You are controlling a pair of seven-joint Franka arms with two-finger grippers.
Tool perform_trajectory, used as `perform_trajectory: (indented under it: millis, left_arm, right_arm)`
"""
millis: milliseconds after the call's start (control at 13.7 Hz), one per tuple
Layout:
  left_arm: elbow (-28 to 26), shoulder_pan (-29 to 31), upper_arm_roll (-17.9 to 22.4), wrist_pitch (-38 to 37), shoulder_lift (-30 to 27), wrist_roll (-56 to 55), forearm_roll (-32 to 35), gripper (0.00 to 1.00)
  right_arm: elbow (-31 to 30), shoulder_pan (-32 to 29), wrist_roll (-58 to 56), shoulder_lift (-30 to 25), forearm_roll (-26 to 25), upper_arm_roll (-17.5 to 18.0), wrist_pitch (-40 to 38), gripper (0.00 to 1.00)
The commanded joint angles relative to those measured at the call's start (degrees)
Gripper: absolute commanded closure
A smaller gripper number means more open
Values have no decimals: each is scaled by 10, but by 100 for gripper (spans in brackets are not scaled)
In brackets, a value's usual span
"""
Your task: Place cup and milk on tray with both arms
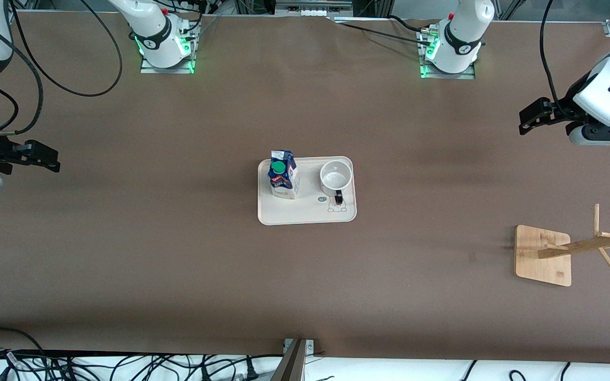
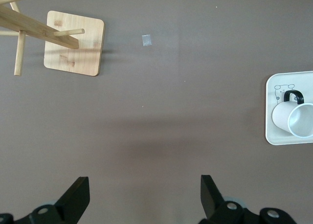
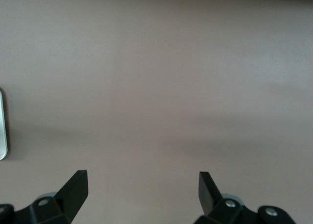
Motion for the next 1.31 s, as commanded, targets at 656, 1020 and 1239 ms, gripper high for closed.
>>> perform_trajectory:
  millis: [656, 1020, 1239]
  left_arm:
    - [7, -1, -1, -10, -3, 2, -2, 0]
    - [7, -1, -1, -10, -3, 2, -2, 0]
    - [7, -1, -1, -10, -3, 2, -2, 0]
  right_arm:
    - [3, -13, -24, -10, -11, -20, 1, 0]
    - [14, -11, -66, -9, -7, -25, -1, 0]
    - [14, -7, -59, -9, -3, -22, -4, 0]
